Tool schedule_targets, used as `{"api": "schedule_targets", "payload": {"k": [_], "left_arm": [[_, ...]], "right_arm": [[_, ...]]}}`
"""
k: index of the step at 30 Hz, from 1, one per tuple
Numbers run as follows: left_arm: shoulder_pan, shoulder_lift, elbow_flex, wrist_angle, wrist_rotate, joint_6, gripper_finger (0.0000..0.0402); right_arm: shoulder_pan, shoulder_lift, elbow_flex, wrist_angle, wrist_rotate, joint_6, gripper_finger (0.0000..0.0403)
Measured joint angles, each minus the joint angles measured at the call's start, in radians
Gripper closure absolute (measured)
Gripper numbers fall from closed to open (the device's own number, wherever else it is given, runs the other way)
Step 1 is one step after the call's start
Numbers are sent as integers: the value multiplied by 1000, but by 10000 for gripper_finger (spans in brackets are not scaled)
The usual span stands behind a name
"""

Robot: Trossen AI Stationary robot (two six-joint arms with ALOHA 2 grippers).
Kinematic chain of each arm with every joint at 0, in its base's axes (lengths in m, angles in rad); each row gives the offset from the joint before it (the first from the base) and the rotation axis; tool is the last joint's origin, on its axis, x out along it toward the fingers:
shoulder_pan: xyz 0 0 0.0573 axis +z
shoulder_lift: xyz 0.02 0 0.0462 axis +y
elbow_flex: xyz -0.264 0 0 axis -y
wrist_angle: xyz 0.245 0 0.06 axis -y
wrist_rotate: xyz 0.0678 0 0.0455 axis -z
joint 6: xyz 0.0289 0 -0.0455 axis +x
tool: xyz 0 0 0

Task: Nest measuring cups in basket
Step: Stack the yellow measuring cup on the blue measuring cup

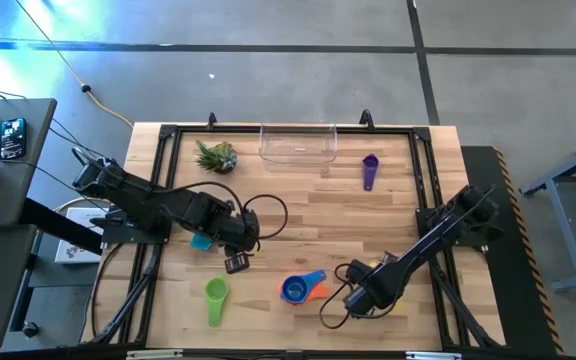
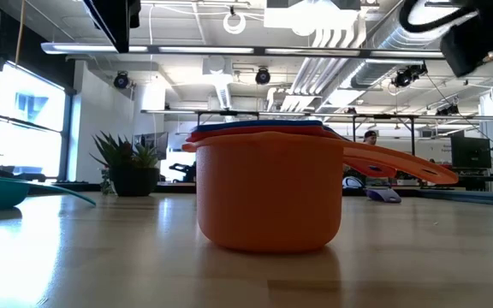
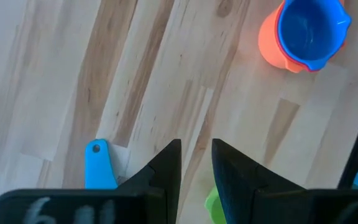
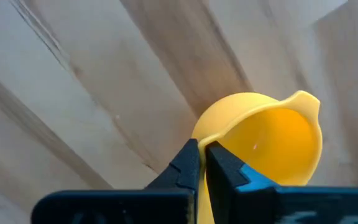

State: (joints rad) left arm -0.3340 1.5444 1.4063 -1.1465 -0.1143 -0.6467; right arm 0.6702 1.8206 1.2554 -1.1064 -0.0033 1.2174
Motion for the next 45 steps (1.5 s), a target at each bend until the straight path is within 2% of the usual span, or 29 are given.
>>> {"api": "schedule_targets", "payload": {"k": [9, 19, 24, 36, 45], "left_arm": [[0, 0, 0, 0, 26, -65, 323], [0, 0, 0, 0, 26, -208, 323], [0, 0, 0, 0, 26, -257, 323], [4, 0, 0, 0, 26, -279, 323], [29, 0, 0, 0, 25, -286, 323]], "right_arm": [[-60, 0, 150, -23, 146, -262, 401], [-154, 0, 298, 40, 248, -698, 402], [-186, 0, 340, 125, 246, -913, 402], [-199, 0, 354, 281, 138, -1401, 403], [-198, 51, 354, 359, 75, -1533, 403]]}}
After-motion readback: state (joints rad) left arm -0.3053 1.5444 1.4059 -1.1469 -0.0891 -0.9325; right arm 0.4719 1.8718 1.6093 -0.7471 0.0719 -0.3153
